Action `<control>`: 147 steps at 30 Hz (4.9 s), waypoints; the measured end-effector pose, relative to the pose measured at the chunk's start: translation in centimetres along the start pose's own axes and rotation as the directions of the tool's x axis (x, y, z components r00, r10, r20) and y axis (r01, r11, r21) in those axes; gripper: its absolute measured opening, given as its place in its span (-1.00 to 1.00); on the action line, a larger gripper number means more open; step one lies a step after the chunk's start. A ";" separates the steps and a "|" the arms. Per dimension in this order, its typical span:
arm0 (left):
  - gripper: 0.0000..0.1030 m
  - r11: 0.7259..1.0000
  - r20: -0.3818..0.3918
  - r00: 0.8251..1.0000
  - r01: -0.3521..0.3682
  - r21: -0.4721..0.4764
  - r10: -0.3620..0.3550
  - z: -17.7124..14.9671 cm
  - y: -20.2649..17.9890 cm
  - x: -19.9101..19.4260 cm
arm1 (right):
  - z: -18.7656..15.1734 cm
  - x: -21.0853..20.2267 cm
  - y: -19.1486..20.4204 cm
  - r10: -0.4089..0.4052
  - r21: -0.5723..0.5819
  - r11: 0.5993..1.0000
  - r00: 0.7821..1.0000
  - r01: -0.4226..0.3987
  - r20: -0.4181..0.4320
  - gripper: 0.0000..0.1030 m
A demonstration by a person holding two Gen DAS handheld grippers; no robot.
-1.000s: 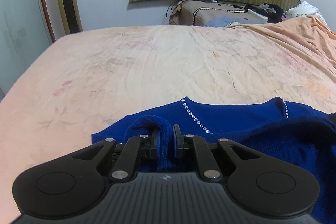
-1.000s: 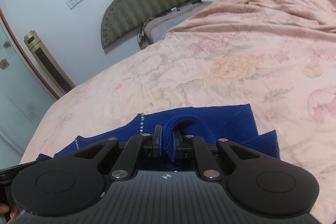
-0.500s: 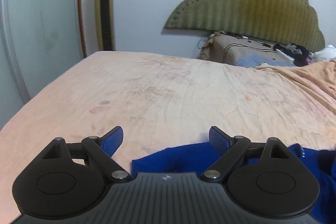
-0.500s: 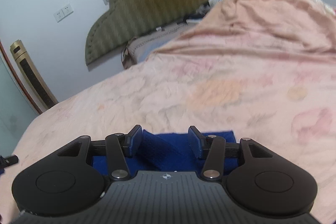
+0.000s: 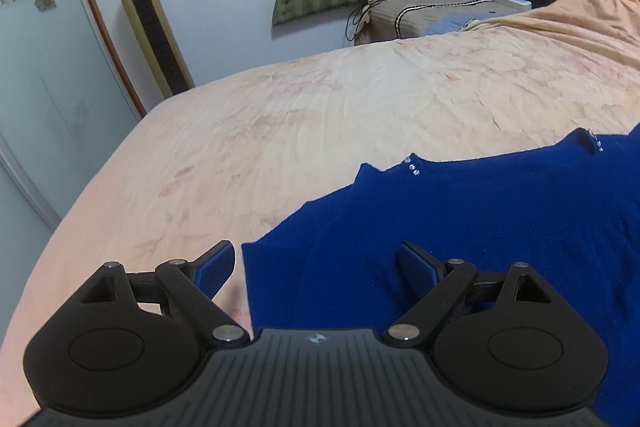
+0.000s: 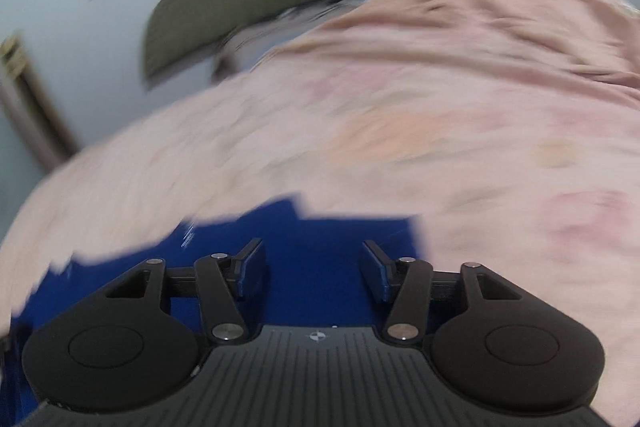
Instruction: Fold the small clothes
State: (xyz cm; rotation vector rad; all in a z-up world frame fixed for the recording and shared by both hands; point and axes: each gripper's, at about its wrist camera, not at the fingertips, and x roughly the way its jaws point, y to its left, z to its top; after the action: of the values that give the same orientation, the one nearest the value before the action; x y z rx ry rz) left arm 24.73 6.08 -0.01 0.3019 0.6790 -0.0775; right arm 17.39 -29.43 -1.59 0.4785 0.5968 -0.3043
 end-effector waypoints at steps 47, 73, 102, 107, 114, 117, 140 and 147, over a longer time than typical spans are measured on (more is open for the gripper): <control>0.74 0.987 -0.063 0.990 0.117 -0.109 -0.124 -9.6 3.3 -7.1 | -10.2 -8.3 8.0 0.060 -0.436 0.896 0.995 -0.087 -0.075 0.67; 0.61 0.896 -0.002 0.937 0.333 -0.294 -0.349 -12.8 7.3 -9.2 | -10.8 -12.8 1.7 -0.061 -0.310 0.948 0.997 0.074 0.050 0.65; 0.02 0.965 0.045 0.987 0.163 -0.204 -0.157 -10.7 6.1 -12.2 | -10.0 -14.4 2.0 0.076 -0.348 0.935 0.997 -0.066 0.014 -0.17; 0.44 0.991 0.019 0.996 0.091 -0.094 -0.090 -10.6 3.5 -11.0 | -11.8 -10.8 3.6 0.015 -0.380 0.924 0.995 -0.050 -0.096 -0.04; 0.44 0.980 -0.044 0.993 0.101 -0.172 -0.110 -11.7 4.5 -9.4 | -11.9 -12.2 4.4 0.058 -0.393 0.916 0.996 -0.081 -0.071 0.09; 0.44 0.983 -0.044 0.994 0.094 -0.157 -0.102 -11.7 4.2 -9.6 | -12.7 -11.4 5.4 0.030 -0.441 0.895 0.995 -0.070 -0.097 0.24; 0.58 0.944 -0.005 0.973 0.224 -0.241 -0.232 -8.9 8.3 -8.1 | -14.6 -13.9 15.5 0.216 -0.623 0.742 0.968 -0.249 -0.131 0.38; 0.58 0.879 0.004 0.930 0.350 -0.325 -0.369 -5.9 10.4 -3.7 | -17.2 -14.9 19.5 0.266 -0.731 0.622 0.954 -0.281 -0.141 0.49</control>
State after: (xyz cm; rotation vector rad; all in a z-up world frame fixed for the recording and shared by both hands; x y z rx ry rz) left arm 20.06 17.61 0.55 -0.1418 0.7877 -0.3118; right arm 5.59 -2.09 1.52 -0.2416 0.6013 0.2582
